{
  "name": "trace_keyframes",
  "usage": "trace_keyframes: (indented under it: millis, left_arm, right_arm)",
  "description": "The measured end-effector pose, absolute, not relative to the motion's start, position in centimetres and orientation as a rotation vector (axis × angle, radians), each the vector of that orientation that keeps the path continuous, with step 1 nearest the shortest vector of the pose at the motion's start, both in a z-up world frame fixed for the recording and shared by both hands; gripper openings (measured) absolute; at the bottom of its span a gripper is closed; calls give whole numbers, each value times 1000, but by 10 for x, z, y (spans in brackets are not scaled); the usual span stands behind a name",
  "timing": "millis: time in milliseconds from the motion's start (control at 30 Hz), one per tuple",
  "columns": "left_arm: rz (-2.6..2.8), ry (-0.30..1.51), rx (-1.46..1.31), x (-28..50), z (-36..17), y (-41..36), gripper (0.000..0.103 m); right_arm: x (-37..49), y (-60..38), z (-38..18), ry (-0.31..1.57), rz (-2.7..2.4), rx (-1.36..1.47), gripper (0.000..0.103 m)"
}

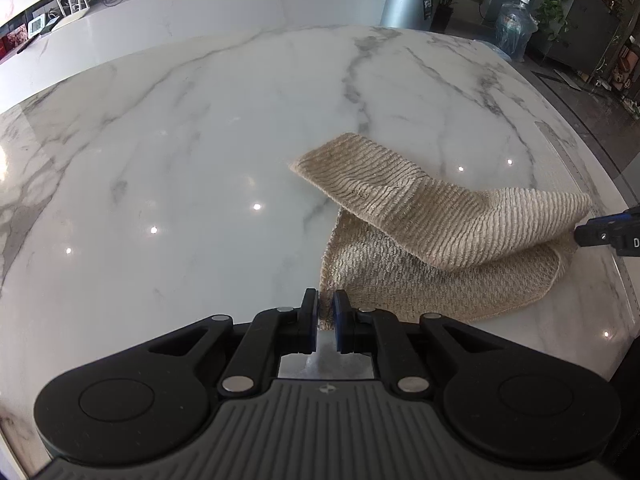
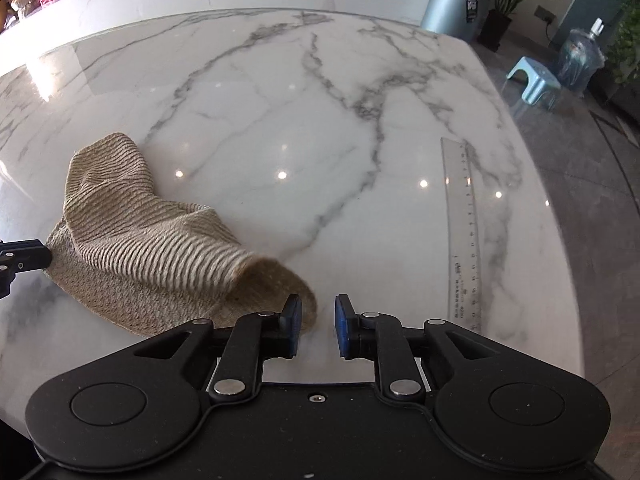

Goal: Fold towel

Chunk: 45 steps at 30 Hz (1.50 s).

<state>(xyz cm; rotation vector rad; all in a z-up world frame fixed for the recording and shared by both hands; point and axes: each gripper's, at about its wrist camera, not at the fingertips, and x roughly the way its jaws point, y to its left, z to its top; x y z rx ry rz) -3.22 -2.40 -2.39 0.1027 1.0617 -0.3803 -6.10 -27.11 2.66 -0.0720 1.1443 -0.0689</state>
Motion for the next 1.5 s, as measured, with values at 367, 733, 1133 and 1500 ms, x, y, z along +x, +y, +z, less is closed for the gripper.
trace_keyframes:
  millis: [367, 733, 1133, 1500]
  left_arm:
    - [-352, 1073, 98, -34, -23, -27, 8]
    - [-346, 1076, 97, -36, -23, -27, 8]
    - [-354, 1076, 109, -37, -23, -26, 7]
    - [-380, 1084, 77, -37, -22, -20, 6]
  right_arm:
    - [-77, -199, 43, 1025, 326, -339, 45]
    - [-80, -227, 52, 1063, 247, -350, 45]
    - [-77, -203, 71, 999, 429, -317, 44]
    - [-17, -129, 20, 1065, 519, -310, 35]
